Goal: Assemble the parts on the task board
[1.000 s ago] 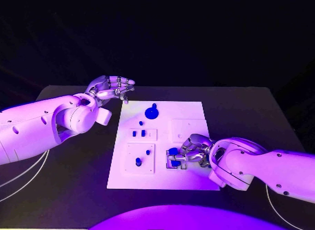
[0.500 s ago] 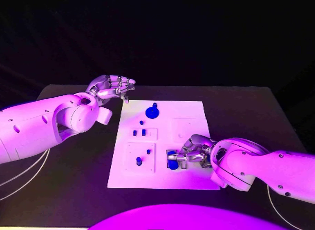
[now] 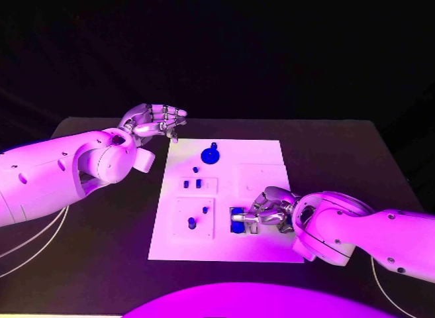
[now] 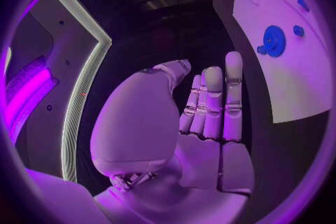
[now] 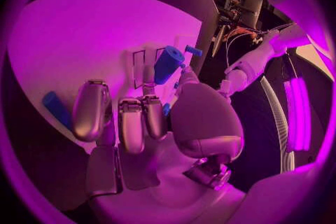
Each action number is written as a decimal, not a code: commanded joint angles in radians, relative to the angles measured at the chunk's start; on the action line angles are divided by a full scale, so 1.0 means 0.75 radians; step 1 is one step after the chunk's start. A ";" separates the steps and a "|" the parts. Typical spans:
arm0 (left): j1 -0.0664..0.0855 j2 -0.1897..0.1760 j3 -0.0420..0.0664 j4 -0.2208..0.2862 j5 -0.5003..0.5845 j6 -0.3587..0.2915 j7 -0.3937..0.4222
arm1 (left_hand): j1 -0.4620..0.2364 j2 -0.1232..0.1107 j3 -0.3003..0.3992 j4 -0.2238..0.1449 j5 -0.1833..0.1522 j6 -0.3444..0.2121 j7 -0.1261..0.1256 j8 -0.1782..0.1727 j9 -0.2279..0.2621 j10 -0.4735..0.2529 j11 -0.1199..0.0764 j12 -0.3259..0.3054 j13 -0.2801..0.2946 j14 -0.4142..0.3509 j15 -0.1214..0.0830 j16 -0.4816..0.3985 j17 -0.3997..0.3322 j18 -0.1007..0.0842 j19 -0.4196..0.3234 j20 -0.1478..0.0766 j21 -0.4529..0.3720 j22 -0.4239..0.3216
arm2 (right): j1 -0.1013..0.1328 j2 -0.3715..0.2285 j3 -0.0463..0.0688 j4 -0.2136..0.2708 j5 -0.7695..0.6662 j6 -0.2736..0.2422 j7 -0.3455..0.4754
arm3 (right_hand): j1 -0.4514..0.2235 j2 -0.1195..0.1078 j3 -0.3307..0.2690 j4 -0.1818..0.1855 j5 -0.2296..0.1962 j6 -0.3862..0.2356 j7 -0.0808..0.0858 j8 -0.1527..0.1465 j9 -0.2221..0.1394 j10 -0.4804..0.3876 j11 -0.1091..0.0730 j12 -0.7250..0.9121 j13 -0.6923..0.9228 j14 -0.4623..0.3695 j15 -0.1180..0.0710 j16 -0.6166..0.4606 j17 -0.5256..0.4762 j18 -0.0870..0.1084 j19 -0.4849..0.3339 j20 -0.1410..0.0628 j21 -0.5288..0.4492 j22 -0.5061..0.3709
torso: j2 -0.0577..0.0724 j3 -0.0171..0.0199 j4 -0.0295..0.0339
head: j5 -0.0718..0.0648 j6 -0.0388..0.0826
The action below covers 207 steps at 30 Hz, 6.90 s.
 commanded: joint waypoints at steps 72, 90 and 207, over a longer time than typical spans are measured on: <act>0.002 -0.006 0.000 0.005 0.005 0.014 0.011 | -0.012 0.010 -0.003 0.010 -0.001 -0.006 0.000 0.010 -0.006 -0.012 0.000 0.011 -0.005 -0.003 0.004 0.010 -0.004 0.021 0.004 0.005 -0.007 -0.003 | 0.056 -0.189 0.006 0.065 -0.087 -0.121 0.178 | 0.345 0.047 0.041 -0.014 0.081 -0.103 0.046 -0.089 -0.039 0.045 0.027 -0.006 0.210 0.115 0.017 0.000 0.223 -0.023 0.016 0.006 -0.007 0.230 | -0.004 -0.0032 -0.0034 | -0.020 0.007; 0.001 0.007 -0.004 -0.002 0.007 0.018 0.018 | -0.012 0.010 -0.003 0.010 -0.001 -0.006 0.000 0.010 -0.006 -0.012 0.000 0.011 -0.005 -0.003 0.004 0.010 -0.004 0.021 0.004 0.005 -0.007 -0.003 | 0.020 -0.404 0.000 0.075 -0.435 0.007 0.054 | 0.436 -0.004 0.030 -0.004 0.021 -0.033 0.033 -0.083 -0.037 0.033 0.018 -0.027 0.195 0.115 0.013 0.001 0.228 -0.024 0.018 0.010 0.008 0.234 | -0.004 -0.0032 -0.0055 | -0.069 0.003; 0.001 -0.003 -0.006 0.003 0.007 0.024 -0.001 | -0.010 0.015 -0.001 0.013 0.000 -0.006 0.000 0.018 -0.012 -0.016 -0.001 0.018 -0.011 -0.004 0.003 0.012 -0.007 0.021 0.005 0.004 -0.010 -0.005 | -0.054 -0.080 0.002 0.039 -0.059 -0.027 -0.007 | 0.005 -0.219 0.954 -0.073 -0.033 -0.013 0.010 -0.029 0.042 0.055 -0.004 -0.014 0.222 0.120 -0.007 0.005 0.251 -0.025 0.021 -0.011 0.011 0.234 | -0.005 -0.0041 -0.0025 | -0.046 -0.019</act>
